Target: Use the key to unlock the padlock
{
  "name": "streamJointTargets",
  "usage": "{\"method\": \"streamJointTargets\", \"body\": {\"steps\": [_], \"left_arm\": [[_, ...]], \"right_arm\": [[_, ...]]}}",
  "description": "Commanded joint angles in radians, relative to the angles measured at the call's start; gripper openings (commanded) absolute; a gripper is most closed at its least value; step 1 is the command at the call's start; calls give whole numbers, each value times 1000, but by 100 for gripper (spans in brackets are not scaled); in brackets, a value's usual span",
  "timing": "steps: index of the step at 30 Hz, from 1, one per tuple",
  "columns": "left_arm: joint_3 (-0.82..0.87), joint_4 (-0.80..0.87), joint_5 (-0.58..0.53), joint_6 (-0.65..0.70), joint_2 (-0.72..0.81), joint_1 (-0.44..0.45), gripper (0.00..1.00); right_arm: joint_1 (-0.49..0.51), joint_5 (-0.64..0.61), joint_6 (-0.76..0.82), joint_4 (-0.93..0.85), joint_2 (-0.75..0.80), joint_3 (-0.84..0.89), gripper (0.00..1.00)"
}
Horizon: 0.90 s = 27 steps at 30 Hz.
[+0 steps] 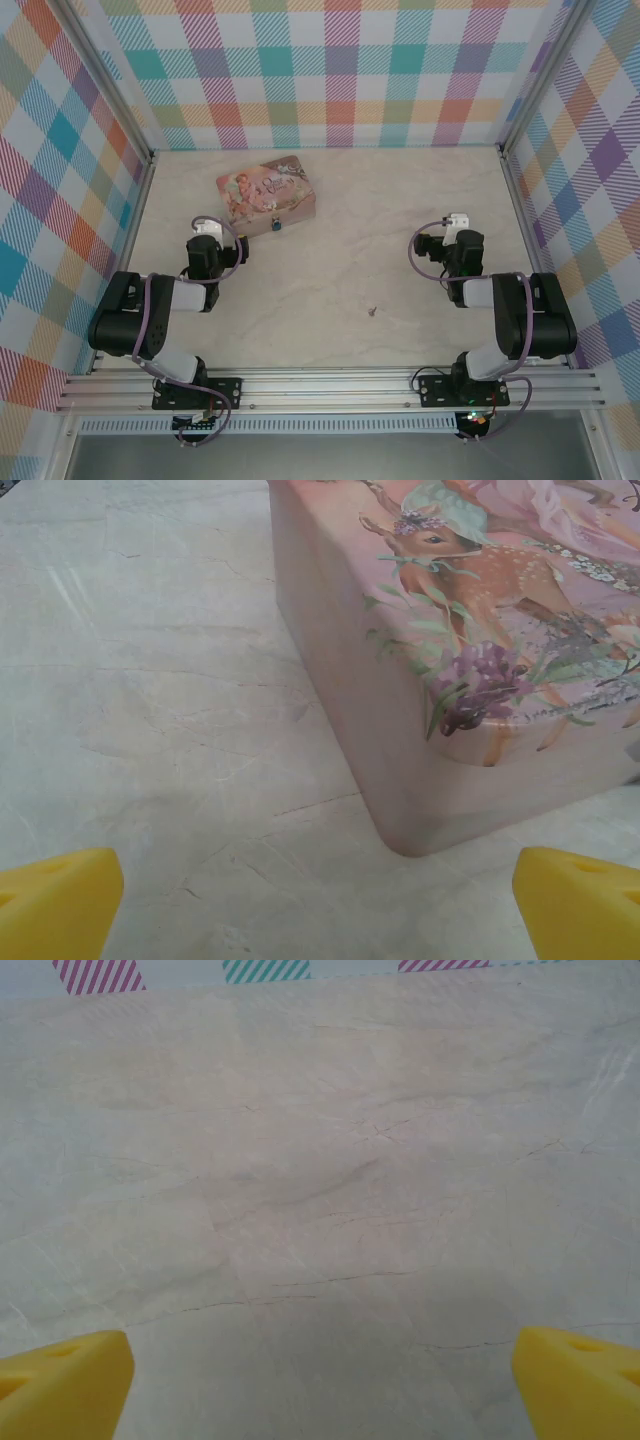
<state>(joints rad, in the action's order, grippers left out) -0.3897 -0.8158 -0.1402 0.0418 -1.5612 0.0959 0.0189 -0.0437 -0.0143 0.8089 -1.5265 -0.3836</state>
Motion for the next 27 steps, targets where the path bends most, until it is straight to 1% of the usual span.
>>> {"method": "streamJointTargets", "body": {"steps": [1, 20, 27], "left_arm": [[-12, -31, -7, -3, -5, -3, 100], [-16, -26, -3, -4, -6, -3, 100], [-16, -24, 10, -15, -4, -17, 100]], "right_arm": [[-6, 16, -3, 36, -12, -21, 100], [-5, 16, -4, 35, -12, -23, 100], [-5, 18, -4, 36, -11, -23, 100]]}}
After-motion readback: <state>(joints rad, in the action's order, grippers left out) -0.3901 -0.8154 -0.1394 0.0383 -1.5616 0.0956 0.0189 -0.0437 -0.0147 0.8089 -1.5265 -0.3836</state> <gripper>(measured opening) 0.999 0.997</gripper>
